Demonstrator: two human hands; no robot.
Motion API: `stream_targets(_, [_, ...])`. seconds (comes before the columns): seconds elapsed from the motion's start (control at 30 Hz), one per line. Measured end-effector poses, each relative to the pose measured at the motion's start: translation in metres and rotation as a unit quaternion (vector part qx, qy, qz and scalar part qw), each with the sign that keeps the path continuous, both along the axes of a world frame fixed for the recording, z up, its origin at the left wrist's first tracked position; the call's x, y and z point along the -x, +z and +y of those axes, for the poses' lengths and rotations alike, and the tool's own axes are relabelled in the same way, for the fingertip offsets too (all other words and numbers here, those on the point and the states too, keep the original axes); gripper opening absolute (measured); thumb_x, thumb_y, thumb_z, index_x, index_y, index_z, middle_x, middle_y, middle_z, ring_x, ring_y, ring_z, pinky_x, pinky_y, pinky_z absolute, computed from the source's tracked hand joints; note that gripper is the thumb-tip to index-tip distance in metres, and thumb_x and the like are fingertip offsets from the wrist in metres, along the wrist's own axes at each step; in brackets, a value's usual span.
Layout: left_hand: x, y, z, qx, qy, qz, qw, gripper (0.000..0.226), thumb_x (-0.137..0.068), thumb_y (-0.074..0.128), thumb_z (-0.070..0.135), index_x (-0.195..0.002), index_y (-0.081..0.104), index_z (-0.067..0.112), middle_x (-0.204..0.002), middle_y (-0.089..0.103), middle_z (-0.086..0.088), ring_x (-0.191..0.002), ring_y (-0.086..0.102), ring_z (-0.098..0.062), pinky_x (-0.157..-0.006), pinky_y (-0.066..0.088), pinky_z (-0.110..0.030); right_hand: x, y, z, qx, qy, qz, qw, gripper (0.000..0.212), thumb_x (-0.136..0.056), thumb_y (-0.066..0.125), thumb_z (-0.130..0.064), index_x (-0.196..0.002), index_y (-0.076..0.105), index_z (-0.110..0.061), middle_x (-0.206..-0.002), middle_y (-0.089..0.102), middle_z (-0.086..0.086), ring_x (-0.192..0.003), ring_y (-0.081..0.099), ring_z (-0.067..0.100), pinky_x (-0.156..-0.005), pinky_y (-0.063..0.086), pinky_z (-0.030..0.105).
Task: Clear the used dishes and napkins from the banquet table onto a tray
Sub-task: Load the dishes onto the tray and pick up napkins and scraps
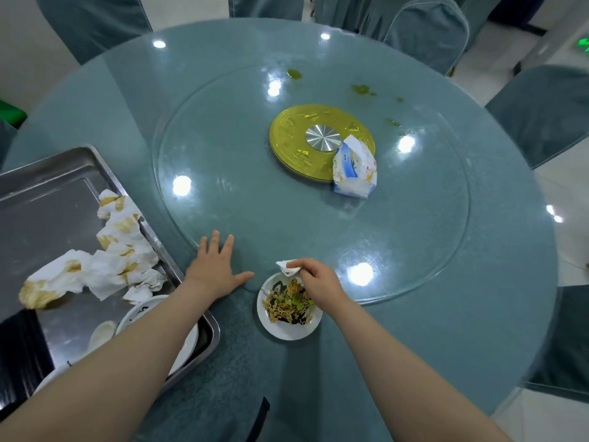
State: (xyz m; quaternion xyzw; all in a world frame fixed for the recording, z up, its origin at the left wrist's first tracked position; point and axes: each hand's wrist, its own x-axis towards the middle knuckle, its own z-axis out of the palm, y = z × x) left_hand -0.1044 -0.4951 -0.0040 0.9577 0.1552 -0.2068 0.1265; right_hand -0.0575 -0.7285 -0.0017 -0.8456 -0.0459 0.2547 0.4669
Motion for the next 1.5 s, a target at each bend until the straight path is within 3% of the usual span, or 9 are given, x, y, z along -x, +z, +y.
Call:
stream_targets(0.1, [-0.001,0.001,0.001,0.000,-0.002,0.003,1.000,0.105,-0.081,0.045,0.076,-0.154,-0.007,0.022,-0.161,-0.014,-0.011,-0.147,-0.010,-0.037,-0.117,0.018,-0.052,0.013,-0.001,-0.004,0.008,-0.002,0.005,1.000,0.033,-0.094,0.047,-0.016,-0.095,0.072,-0.038,-0.089,0.070,-0.010,-0.072,0.059,0.022,-0.064,0.049,0.035])
stream_targets(0.37, [0.000,0.006,0.003,0.008,0.010,0.003,1.000,0.100,-0.085,0.052,0.068,-0.155,-0.002,0.020,-0.161,-0.010,-0.012,-0.148,-0.007,-0.036,-0.116,0.018,-0.053,0.048,-0.004,-0.006,-0.009,-0.020,-0.001,1.000,0.032,-0.093,0.050,-0.014,-0.094,0.073,-0.036,-0.064,0.058,-0.009,-0.051,0.042,0.007,-0.052,0.035,0.021])
stream_targets(0.47, [0.009,0.011,-0.011,0.016,0.031,-0.060,0.998,0.084,-0.088,0.056,0.053,-0.151,0.019,0.011,-0.158,0.012,-0.017,-0.146,0.010,-0.036,-0.115,0.021,-0.048,0.059,-0.004,-0.006,-0.019,-0.027,-0.008,0.999,0.032,-0.092,0.050,-0.012,-0.096,0.074,-0.033,-0.070,0.063,-0.010,-0.053,0.046,0.004,-0.055,0.038,0.019])
stream_targets(0.6, [0.030,0.013,-0.035,0.108,0.074,-0.223,0.966,0.036,-0.087,0.062,0.024,-0.116,0.052,0.007,-0.120,0.049,-0.013,-0.114,0.044,-0.031,-0.097,0.038,-0.038,0.072,-0.002,-0.003,-0.042,-0.033,-0.007,0.999,0.033,-0.091,0.050,-0.010,-0.095,0.074,-0.033,-0.091,0.070,-0.021,-0.084,0.061,-0.005,-0.076,0.048,0.018])
stream_targets(0.7, [0.041,0.014,-0.054,0.220,0.123,-0.180,0.951,0.028,-0.088,0.060,0.015,-0.114,0.055,0.007,-0.116,0.052,-0.011,-0.110,0.051,-0.026,-0.095,0.041,-0.033,0.088,-0.001,-0.003,-0.068,-0.028,-0.012,0.997,0.037,-0.089,0.051,-0.007,-0.095,0.075,-0.035,-0.104,0.070,-0.022,-0.103,0.061,-0.004,-0.092,0.050,0.023])
stream_targets(0.93, [0.059,0.009,-0.085,0.330,0.248,-0.049,0.909,0.060,-0.094,0.051,0.019,-0.148,0.027,0.008,-0.151,0.027,-0.013,-0.135,0.036,-0.028,-0.106,0.033,-0.034,0.080,0.016,-0.010,-0.155,-0.123,-0.011,0.980,0.033,-0.092,0.050,0.001,-0.096,0.076,-0.018,-0.101,0.073,-0.007,-0.099,0.065,0.007,-0.087,0.052,0.025])
stream_targets(1.1, [0.060,-0.001,-0.087,0.327,0.273,0.001,0.905,0.032,-0.091,0.049,0.021,-0.120,0.047,0.007,-0.128,0.049,-0.017,-0.108,0.054,-0.031,-0.075,0.044,-0.033,0.077,0.025,-0.011,-0.176,-0.164,-0.016,0.971,0.029,-0.094,0.049,0.000,-0.098,0.075,-0.014,-0.097,0.074,-0.005,-0.094,0.066,0.005,-0.080,0.053,0.019])
stream_targets(1.3, [0.058,-0.002,-0.085,0.347,0.286,-0.005,0.893,0.055,-0.087,0.061,0.026,-0.136,0.040,0.011,-0.126,0.056,-0.010,-0.110,0.057,-0.026,-0.084,0.048,-0.033,0.072,0.033,-0.008,-0.189,-0.208,0.017,0.960,0.032,-0.092,0.046,0.001,-0.099,0.073,-0.014,-0.093,0.073,-0.003,-0.083,0.065,0.005,-0.069,0.051,0.018])
stream_targets(1.5, [0.060,-0.011,-0.080,0.390,0.317,-0.003,0.864,0.031,-0.062,0.064,0.028,-0.090,0.056,0.020,-0.098,0.066,-0.005,-0.089,0.066,-0.025,-0.079,0.059,-0.044,0.074,0.026,-0.007,-0.209,-0.263,0.095,0.937,0.028,-0.090,0.048,0.000,-0.106,0.069,-0.012,-0.096,0.071,0.004,-0.085,0.065,0.018,-0.071,0.050,0.028])
